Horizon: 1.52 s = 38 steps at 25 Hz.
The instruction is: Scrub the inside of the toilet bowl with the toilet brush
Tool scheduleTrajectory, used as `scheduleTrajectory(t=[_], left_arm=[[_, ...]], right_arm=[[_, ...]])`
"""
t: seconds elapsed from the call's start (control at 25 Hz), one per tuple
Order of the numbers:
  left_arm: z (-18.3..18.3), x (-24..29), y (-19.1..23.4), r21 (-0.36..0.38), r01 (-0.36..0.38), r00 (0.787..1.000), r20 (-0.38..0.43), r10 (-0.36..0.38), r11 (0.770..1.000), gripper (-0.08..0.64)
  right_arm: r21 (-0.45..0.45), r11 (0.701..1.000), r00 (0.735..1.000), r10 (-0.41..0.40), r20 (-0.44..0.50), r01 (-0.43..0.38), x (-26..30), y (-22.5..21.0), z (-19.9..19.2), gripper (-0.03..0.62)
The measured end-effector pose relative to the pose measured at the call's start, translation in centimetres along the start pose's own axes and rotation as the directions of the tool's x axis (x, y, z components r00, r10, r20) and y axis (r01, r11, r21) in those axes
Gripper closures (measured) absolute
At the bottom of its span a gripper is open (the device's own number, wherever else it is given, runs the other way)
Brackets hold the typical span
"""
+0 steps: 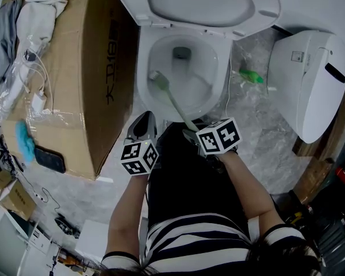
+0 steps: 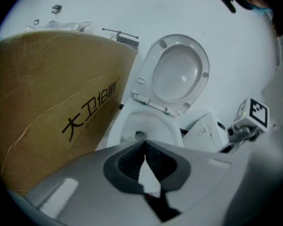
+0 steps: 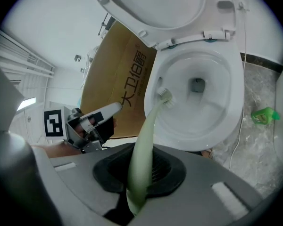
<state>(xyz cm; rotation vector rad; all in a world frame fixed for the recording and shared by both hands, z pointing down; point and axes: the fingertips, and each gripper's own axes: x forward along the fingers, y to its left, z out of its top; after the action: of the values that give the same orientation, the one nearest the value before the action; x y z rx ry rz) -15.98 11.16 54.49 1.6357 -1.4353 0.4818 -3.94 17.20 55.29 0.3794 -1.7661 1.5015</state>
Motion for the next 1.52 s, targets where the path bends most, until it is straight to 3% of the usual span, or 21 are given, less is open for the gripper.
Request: scheduleTrajectory(t=[0.52, 0.84, 1.52], left_arm=[[1.2, 0.3, -0.2, 0.011, 0.006, 1.0, 0.017, -0.006, 1.0, 0.56], [2.2, 0.7, -0.3, 0.018, 0.01, 0.999, 0.03, -0.011, 1.0, 0.56], [6.3, -1.5, -2.4, 0.043, 0.028, 0.995, 0.099, -0.032, 0.999, 0.56]], right_arm=[[-0.016, 0.999, 0.996, -0.029, 0.087, 0.03, -0.4, -2.0, 6.0, 0.549], [0.042, 0.998, 0.986, -0.058, 0.155, 0.052, -1.0, -4.4, 8.9, 0.549], [0.05, 0.998, 0.98, -0.033, 0.198, 0.023, -6.2, -2.4, 4.9, 0.548]])
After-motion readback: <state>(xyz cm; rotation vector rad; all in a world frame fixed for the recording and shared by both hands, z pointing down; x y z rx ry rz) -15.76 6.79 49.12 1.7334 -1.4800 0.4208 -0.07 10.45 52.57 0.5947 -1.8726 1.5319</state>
